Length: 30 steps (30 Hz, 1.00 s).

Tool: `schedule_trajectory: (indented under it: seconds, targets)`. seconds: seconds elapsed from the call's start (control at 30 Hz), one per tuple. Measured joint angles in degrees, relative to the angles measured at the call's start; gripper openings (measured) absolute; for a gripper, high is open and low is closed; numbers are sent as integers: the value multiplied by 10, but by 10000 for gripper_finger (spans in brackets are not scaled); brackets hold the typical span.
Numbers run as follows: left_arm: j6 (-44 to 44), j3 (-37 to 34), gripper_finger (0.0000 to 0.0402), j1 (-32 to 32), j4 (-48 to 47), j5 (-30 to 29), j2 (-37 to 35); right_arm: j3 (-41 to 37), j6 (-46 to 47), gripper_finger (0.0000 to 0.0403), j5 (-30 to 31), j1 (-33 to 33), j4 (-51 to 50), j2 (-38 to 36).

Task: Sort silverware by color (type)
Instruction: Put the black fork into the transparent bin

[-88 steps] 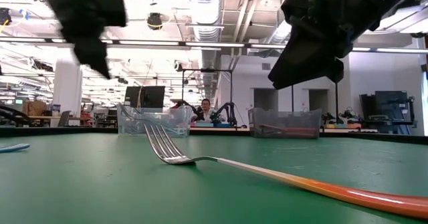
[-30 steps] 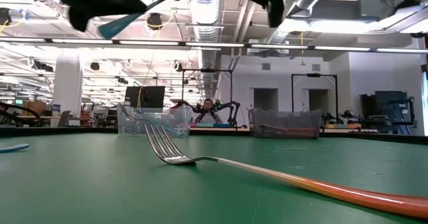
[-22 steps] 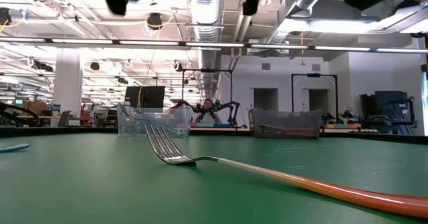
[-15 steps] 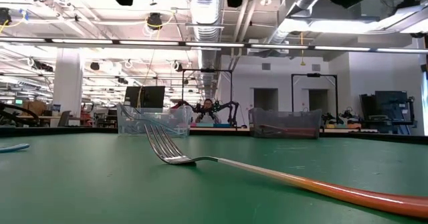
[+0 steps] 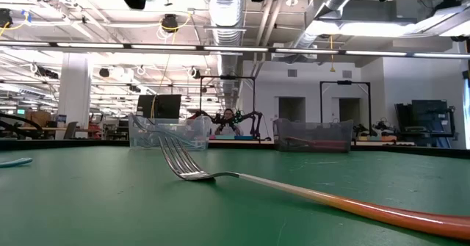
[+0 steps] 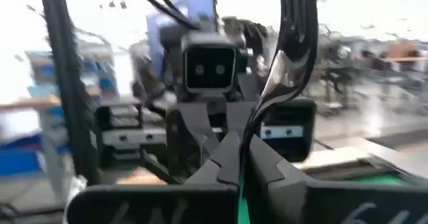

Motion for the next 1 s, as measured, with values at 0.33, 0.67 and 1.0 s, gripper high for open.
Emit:
schedule_trajectory:
  seconds: [0.33,0.67,1.0]
  targets:
    - [-25,0,59,0,-113,-23,-71,22,-3,16,164,20,-330,-70]
    - [69,25,149,23,-128,-16,-60,83,211,15,-7,-22,-655,-77]
    - [92,102,184,50,-257,-18,6,91,285,16,-85,-36,-714,-75]
